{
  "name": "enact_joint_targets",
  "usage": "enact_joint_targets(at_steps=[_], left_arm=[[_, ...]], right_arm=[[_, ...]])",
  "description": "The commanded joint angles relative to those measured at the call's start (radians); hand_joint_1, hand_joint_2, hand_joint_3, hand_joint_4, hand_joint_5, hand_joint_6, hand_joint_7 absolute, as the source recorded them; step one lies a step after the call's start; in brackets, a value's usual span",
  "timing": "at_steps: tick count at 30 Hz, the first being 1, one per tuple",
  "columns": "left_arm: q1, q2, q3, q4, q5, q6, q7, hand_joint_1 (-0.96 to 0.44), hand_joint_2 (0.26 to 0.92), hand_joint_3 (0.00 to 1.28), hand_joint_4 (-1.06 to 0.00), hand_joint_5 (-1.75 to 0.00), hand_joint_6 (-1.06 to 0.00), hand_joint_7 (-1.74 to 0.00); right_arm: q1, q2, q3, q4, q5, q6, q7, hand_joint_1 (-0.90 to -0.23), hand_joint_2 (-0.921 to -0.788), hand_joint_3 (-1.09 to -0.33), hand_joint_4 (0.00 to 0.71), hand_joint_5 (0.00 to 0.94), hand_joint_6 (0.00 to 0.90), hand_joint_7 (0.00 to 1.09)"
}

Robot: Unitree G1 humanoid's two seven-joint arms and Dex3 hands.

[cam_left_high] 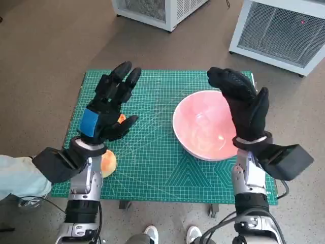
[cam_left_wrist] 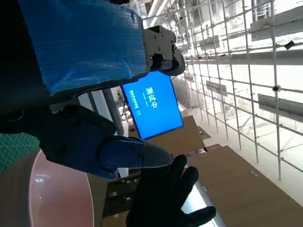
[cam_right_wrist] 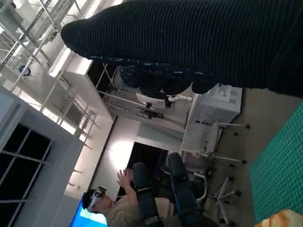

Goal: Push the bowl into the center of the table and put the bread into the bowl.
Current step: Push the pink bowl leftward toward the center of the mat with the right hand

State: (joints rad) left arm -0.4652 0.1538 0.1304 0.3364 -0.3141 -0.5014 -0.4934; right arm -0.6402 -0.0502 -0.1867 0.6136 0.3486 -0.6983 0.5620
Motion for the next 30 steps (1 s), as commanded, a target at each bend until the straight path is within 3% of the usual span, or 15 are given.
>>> enact_joint_targets(at_steps=[1, 8, 20, 24, 30], left_arm=[[0.008, -0.001, -0.001, -0.012, -0.002, 0.002, -0.003, -0.55, 0.921, 0.27, -0.25, 0.0, -0.09, -0.48], [0.009, -0.005, 0.0, -0.016, -0.014, 0.01, -0.006, -0.55, 0.921, 0.27, -0.25, 0.0, -0.09, -0.48], [0.008, -0.01, -0.002, -0.01, -0.004, 0.0, -0.002, -0.54, 0.921, 0.27, -0.25, 0.0, -0.09, -0.49], [0.007, -0.009, -0.002, -0.006, -0.001, -0.001, -0.001, -0.54, 0.921, 0.27, -0.25, 0.0, -0.09, -0.49], [0.009, -0.008, 0.0, -0.004, 0.005, -0.006, 0.002, -0.54, 0.921, 0.27, -0.25, 0.0, -0.09, -0.49]], right_arm=[[0.02, -0.032, -0.031, 0.027, 0.014, 0.007, -0.009, -0.685, -0.921, -0.796, 0.262, 0.002, 0.064, 0.53], [-0.007, -0.069, -0.095, 0.12, 0.033, -0.025, -0.02, -0.696, -0.921, -0.787, 0.271, 0.006, 0.074, 0.52], [-0.073, -0.127, -0.192, 0.383, -0.011, -0.145, -0.182, -0.671, -0.921, -0.848, 0.262, 0.001, 0.099, 0.46], [-0.085, -0.144, -0.202, 0.449, -0.032, -0.157, -0.24, -0.663, -0.921, -0.866, 0.255, 0.0, 0.098, 0.45], [-0.098, -0.167, -0.221, 0.536, -0.04, -0.136, -0.296, -0.662, -0.921, -0.874, 0.254, 0.001, 0.102, 0.45]])
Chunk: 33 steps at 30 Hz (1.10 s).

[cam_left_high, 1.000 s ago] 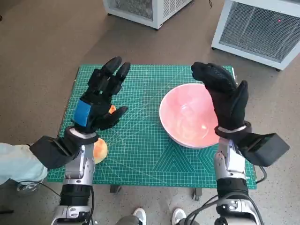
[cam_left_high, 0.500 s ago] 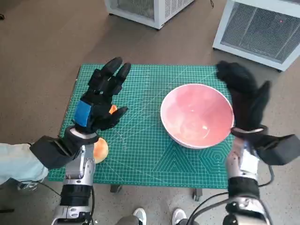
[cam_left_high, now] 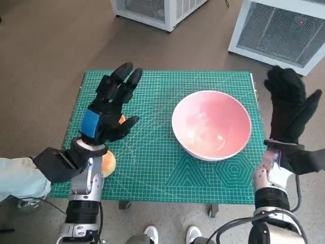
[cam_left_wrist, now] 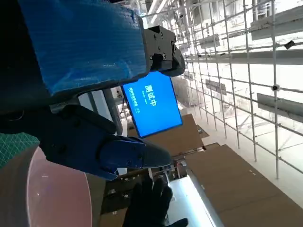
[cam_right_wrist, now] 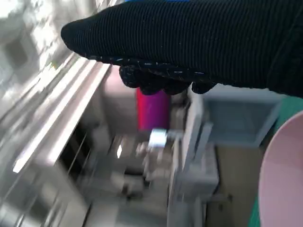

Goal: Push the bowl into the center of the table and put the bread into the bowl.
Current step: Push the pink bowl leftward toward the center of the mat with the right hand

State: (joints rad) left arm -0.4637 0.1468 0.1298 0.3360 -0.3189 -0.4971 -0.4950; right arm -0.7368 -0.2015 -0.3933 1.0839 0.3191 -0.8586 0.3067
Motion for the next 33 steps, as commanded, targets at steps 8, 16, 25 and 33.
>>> enact_joint_targets(at_steps=[8, 16, 25, 33], left_arm=[[0.01, -0.001, -0.002, -0.002, 0.018, -0.015, 0.009, -0.55, 0.921, 0.27, -0.25, 0.0, -0.08, -0.49], [0.013, 0.004, -0.001, -0.008, 0.023, -0.01, 0.016, -0.55, 0.921, 0.28, -0.25, 0.0, -0.08, -0.49], [0.016, 0.01, -0.001, -0.008, 0.029, -0.012, 0.021, -0.56, 0.921, 0.28, -0.26, 0.0, -0.08, -0.49], [0.027, 0.016, 0.0, -0.023, 0.035, -0.009, 0.027, -0.58, 0.921, 0.28, -0.25, 0.0, -0.08, -0.49]], right_arm=[[-0.013, -0.013, -0.034, 0.147, -0.01, 0.084, -0.071, -0.661, -0.921, -0.874, 0.268, 0.007, 0.136, 0.45], [-0.015, 0.007, -0.037, 0.194, -0.017, 0.164, -0.061, -0.667, -0.921, -0.863, 0.273, 0.004, 0.168, 0.39], [-0.02, 0.043, -0.041, 0.215, -0.01, 0.266, -0.034, -0.662, -0.921, -0.866, 0.287, 0.008, 0.208, 0.37], [-0.039, 0.077, -0.075, 0.221, 0.025, 0.358, 0.015, -0.662, -0.921, -0.861, 0.307, 0.005, 0.267, 0.27]])
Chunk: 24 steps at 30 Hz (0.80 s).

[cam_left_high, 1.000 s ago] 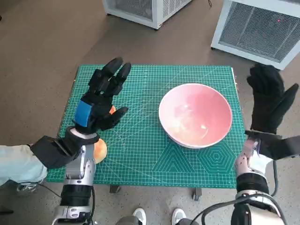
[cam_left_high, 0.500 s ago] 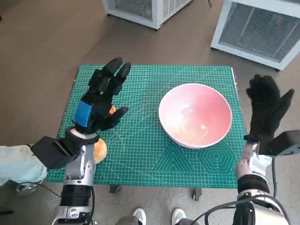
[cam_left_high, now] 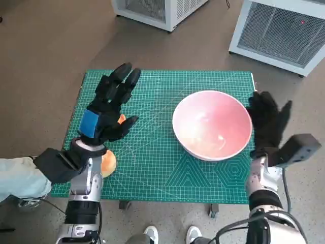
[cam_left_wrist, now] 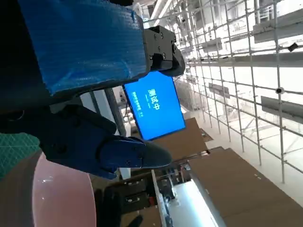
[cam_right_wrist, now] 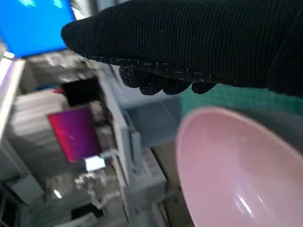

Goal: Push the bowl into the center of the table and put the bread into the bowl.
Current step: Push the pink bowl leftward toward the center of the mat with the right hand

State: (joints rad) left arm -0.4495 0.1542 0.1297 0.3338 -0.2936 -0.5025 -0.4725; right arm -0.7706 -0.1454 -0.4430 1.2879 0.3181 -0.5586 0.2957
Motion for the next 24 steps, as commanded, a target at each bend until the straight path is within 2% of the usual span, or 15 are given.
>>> enact_joint_targets(at_steps=[1, 13, 24], left_arm=[[0.014, 0.009, 0.001, -0.022, 0.009, -0.002, 0.004, -0.58, 0.921, 0.28, -0.25, 0.0, -0.08, -0.49], [0.045, 0.022, 0.005, -0.058, 0.006, 0.014, 0.008, -0.58, 0.921, 0.28, -0.26, 0.0, -0.08, -0.48], [0.076, 0.028, 0.01, -0.103, -0.003, 0.042, 0.014, -0.59, 0.921, 0.28, -0.25, 0.0, -0.08, -0.47]], right_arm=[[-0.008, 0.024, -0.03, 0.017, 0.029, 0.066, 0.031, -0.668, -0.921, -0.85, 0.309, 0.006, 0.269, 0.26], [-0.067, 0.08, -0.103, 0.014, 0.108, 0.161, 0.089, -0.689, -0.921, -0.782, 0.321, 0.006, 0.327, 0.26], [-0.117, 0.125, -0.114, 0.013, 0.12, 0.179, 0.103, -0.662, -0.921, -0.834, 0.312, 0.001, 0.333, 0.26]])
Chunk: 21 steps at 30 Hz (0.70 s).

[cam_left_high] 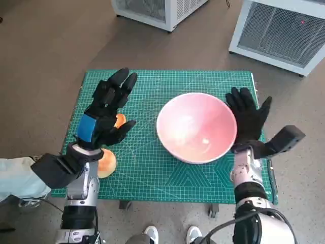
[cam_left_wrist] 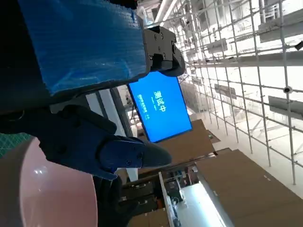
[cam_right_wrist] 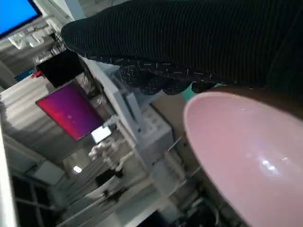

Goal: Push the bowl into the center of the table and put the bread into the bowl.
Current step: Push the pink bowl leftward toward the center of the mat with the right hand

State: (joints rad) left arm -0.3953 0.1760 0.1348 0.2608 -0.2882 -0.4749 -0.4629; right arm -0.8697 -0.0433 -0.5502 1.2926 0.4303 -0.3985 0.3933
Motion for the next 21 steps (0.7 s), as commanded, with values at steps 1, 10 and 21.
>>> enact_joint_targets(at_steps=[1, 10, 21], left_arm=[[0.025, 0.007, 0.006, -0.036, -0.009, 0.018, 0.005, -0.59, 0.921, 0.28, -0.25, 0.0, -0.08, -0.47], [0.05, 0.011, 0.014, -0.074, -0.017, 0.045, 0.012, -0.58, 0.921, 0.28, -0.24, 0.0, -0.09, -0.47], [0.072, 0.014, 0.02, -0.101, -0.004, 0.047, 0.031, -0.57, 0.921, 0.28, -0.23, 0.0, -0.09, -0.47]], right_arm=[[-0.024, 0.027, -0.005, 0.01, 0.005, 0.02, 0.004, -0.661, -0.921, -0.837, 0.313, 0.001, 0.333, 0.26], [-0.059, 0.051, 0.002, 0.021, -0.008, 0.034, -0.006, -0.666, -0.921, -0.845, 0.317, 0.003, 0.334, 0.26], [-0.082, 0.067, 0.002, 0.034, -0.017, 0.079, -0.036, -0.661, -0.921, -0.854, 0.316, 0.001, 0.352, 0.26]])
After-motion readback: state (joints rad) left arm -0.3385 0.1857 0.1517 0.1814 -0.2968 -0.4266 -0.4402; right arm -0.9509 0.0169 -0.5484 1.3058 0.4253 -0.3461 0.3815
